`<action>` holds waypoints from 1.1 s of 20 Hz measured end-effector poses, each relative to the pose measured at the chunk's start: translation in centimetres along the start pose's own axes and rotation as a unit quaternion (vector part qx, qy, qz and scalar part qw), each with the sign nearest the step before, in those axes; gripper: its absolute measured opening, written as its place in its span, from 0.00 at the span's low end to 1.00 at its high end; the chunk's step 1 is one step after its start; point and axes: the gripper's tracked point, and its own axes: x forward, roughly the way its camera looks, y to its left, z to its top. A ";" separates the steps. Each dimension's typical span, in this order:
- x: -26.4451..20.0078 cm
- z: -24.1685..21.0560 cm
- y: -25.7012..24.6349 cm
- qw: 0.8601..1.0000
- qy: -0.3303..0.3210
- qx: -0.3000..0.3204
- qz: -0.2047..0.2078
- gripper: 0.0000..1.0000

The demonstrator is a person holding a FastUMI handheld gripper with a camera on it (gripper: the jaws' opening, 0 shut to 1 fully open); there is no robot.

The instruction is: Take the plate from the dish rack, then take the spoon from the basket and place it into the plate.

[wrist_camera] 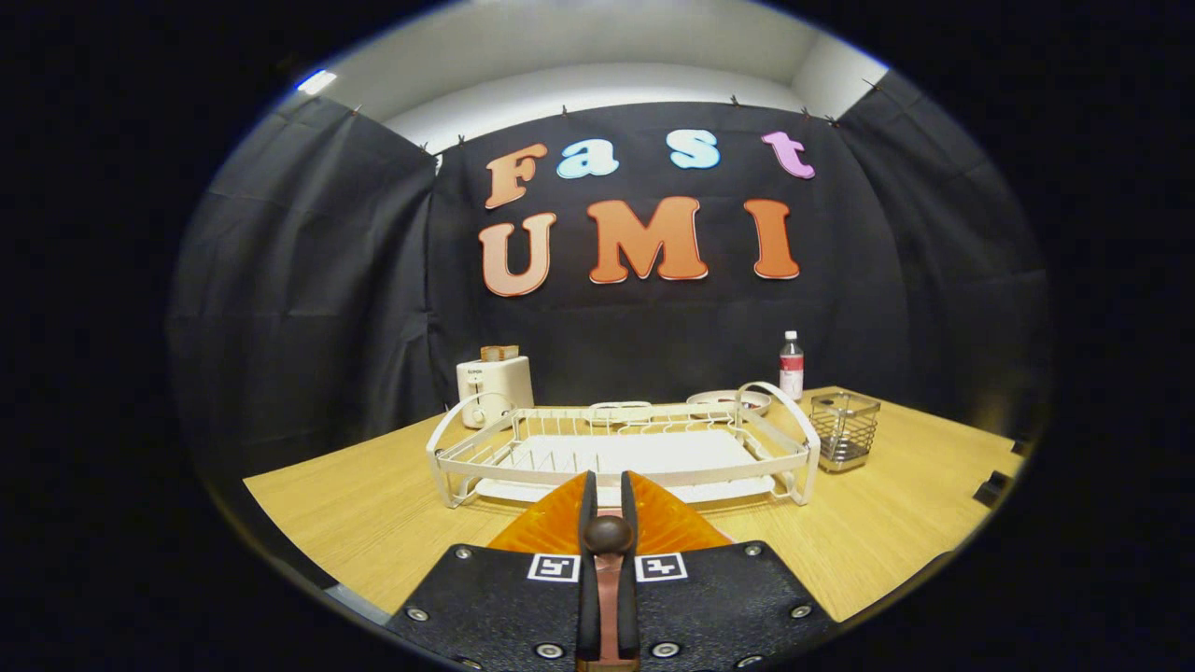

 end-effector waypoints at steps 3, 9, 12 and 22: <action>1.1 -0.3 0.0 1.000 0.002 0.007 -0.004 0.10; 1.0 -2.8 -0.4 0.998 0.058 -0.004 -0.014 0.39; 0.2 -2.9 -0.5 0.997 0.072 0.001 -0.008 0.67; -2.2 2.8 -6.5 0.998 0.049 -0.042 -0.027 0.97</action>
